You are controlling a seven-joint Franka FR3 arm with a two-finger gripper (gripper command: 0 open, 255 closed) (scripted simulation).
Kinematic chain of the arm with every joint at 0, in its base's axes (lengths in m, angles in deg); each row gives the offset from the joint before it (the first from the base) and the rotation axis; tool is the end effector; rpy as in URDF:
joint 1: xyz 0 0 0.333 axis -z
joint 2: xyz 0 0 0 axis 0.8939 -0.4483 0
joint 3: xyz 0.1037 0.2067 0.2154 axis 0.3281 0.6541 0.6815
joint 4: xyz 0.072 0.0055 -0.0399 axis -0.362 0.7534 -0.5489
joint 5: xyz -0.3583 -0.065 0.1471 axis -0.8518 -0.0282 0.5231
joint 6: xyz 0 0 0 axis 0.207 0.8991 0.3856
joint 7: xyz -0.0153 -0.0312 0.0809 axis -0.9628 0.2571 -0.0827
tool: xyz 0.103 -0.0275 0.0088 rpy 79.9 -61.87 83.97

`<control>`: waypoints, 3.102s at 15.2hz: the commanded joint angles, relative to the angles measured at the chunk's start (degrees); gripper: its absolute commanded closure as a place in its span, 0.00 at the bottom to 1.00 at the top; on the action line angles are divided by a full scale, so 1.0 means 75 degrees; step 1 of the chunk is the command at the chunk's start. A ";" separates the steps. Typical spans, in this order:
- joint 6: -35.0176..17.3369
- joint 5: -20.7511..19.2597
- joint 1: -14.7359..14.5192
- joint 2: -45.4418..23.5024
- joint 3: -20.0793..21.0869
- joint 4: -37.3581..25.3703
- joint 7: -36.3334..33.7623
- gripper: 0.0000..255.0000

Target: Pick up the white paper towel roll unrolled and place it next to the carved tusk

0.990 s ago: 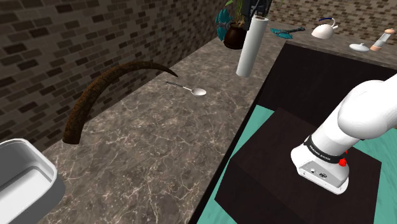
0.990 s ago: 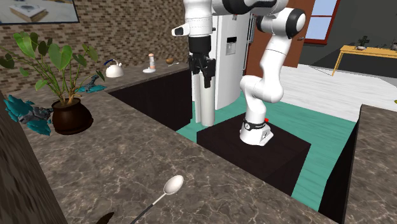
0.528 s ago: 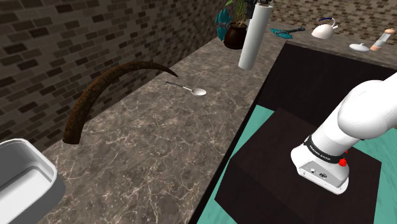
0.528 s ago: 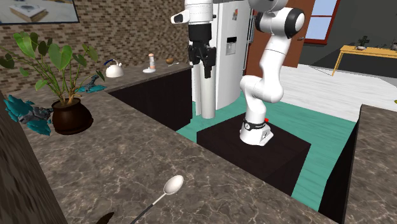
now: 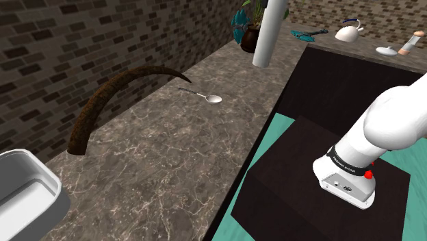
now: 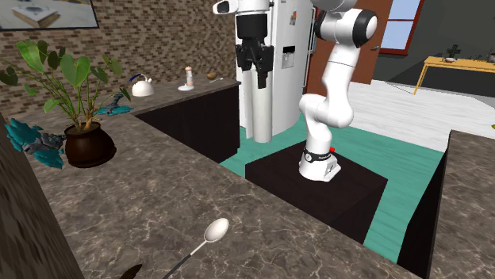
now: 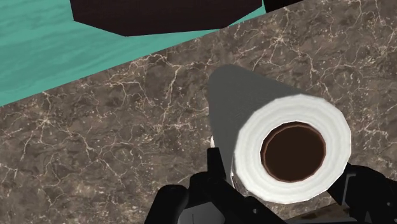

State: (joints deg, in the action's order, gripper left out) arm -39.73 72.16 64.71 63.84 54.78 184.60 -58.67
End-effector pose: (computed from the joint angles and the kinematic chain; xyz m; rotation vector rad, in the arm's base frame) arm 0.4364 0.0570 0.6896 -3.0864 0.0736 0.0596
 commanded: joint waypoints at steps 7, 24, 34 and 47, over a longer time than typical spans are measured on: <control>-0.0082 0.0022 -0.0504 -0.1293 0.0962 -0.1315 -0.1496 1.00; 0.0746 -0.1320 -0.2398 -0.5287 0.2102 -0.6098 -0.4040 1.00; -0.0787 -0.0992 -0.1995 -0.4436 0.2093 -0.3738 -0.3883 1.00; -0.2311 -0.0835 -0.1815 -0.4025 0.2058 -0.1819 -0.3749 1.00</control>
State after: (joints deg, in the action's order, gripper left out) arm -56.22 65.86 51.08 33.56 70.21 170.05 -86.77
